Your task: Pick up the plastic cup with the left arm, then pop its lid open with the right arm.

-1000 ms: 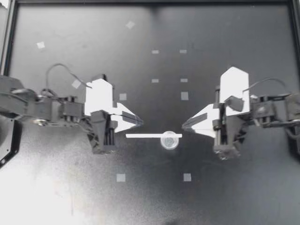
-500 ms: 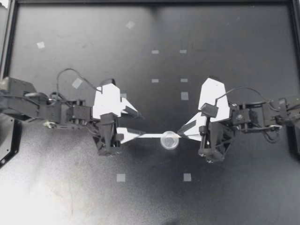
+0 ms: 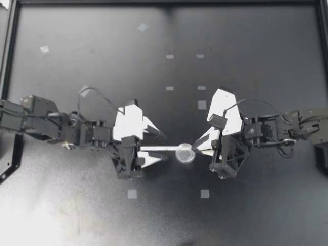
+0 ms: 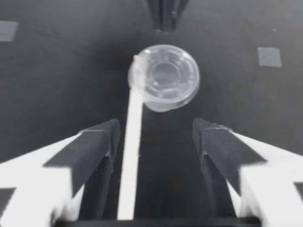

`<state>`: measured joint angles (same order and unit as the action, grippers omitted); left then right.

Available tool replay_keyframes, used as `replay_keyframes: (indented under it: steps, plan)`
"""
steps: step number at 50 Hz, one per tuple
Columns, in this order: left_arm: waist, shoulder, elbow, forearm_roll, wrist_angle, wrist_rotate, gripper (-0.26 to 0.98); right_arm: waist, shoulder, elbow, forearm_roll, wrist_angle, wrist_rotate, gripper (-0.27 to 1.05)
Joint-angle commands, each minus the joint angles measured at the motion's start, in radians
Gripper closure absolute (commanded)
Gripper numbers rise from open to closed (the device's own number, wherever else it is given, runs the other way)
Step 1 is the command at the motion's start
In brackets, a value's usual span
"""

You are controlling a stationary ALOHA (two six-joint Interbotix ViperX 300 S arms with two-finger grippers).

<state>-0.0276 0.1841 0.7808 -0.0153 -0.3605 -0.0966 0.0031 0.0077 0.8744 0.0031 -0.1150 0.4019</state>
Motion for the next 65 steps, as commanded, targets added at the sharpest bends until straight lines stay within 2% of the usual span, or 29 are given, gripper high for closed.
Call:
replay_keyframes:
  steps: [1,10,32,65]
  plan:
    - [-0.005,0.002,-0.028,0.002,-0.011,0.0,0.13,0.002,0.002,-0.028,-0.002,-0.008,0.003,0.87]
    - [-0.005,0.051,-0.054,0.002,-0.011,0.002,0.13,0.008,0.037,-0.051,-0.002,-0.008,0.003,0.87]
    - [-0.005,0.129,-0.132,0.002,-0.005,0.029,0.13,0.018,0.034,-0.032,-0.002,-0.009,0.021,0.87]
    - [-0.003,0.138,-0.149,0.003,0.015,0.037,0.13,0.02,0.054,-0.025,-0.002,0.012,0.063,0.87]
